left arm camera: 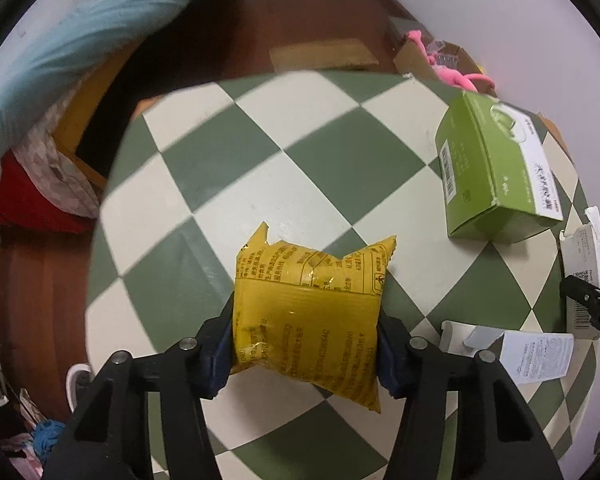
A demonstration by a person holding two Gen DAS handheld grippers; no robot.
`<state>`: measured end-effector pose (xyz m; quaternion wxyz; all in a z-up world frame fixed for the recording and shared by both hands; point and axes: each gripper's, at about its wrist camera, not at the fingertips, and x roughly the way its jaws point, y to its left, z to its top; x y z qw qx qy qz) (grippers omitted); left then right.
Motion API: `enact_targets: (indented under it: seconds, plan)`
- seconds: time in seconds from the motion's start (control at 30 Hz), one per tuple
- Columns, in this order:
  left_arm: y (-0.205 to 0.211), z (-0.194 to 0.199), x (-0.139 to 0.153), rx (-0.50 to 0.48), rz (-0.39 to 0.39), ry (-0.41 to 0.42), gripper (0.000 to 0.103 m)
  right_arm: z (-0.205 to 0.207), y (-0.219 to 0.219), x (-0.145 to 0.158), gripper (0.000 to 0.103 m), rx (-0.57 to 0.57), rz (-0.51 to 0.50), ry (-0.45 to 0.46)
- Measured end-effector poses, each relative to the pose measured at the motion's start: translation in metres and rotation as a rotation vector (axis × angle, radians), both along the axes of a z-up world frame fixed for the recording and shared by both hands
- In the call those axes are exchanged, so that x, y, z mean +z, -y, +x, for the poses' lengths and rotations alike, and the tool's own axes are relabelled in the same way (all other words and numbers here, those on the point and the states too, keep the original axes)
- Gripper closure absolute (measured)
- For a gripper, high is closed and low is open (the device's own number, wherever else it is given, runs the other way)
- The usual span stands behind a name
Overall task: Collect trash
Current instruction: 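Carry the white carton and yellow snack bag over the bin with both tools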
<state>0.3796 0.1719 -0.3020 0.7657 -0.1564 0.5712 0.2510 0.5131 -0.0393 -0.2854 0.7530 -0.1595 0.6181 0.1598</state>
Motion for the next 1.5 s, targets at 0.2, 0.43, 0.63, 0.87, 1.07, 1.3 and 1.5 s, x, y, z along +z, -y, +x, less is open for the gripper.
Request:
enact_targets:
  seconds: [0.2, 0.43, 0.63, 0.87, 1.07, 1.3, 1.5]
  plan:
    - [0.004, -0.018, 0.033, 0.003, 0.058, 0.054, 0.049, -0.016, 0.001, 0.020, 0.063, 0.007, 0.019, 0.058]
    - [0.010, -0.051, 0.083, 0.011, 0.098, 0.136, 0.049, -0.052, 0.001, 0.063, 0.064, 0.009, 0.104, 0.110]
    - [0.013, -0.100, 0.136, 0.031, 0.115, 0.219, 0.049, -0.109, -0.008, 0.116, 0.064, 0.053, 0.210, 0.160]
    - [0.011, -0.172, 0.200, 0.061, 0.155, 0.316, 0.049, -0.188, -0.034, 0.174, 0.064, 0.137, 0.332, 0.191]
    - [-0.010, -0.254, 0.231, 0.126, 0.193, 0.349, 0.049, -0.263, -0.067, 0.210, 0.064, 0.222, 0.416, 0.201]
    - [-0.055, -0.347, 0.214, 0.243, 0.196, 0.294, 0.049, -0.352, -0.129, 0.208, 0.064, 0.340, 0.474, 0.143]
    - [-0.101, -0.404, 0.151, 0.363, 0.104, 0.194, 0.049, -0.415, -0.185, 0.153, 0.064, 0.410, 0.443, 0.041]
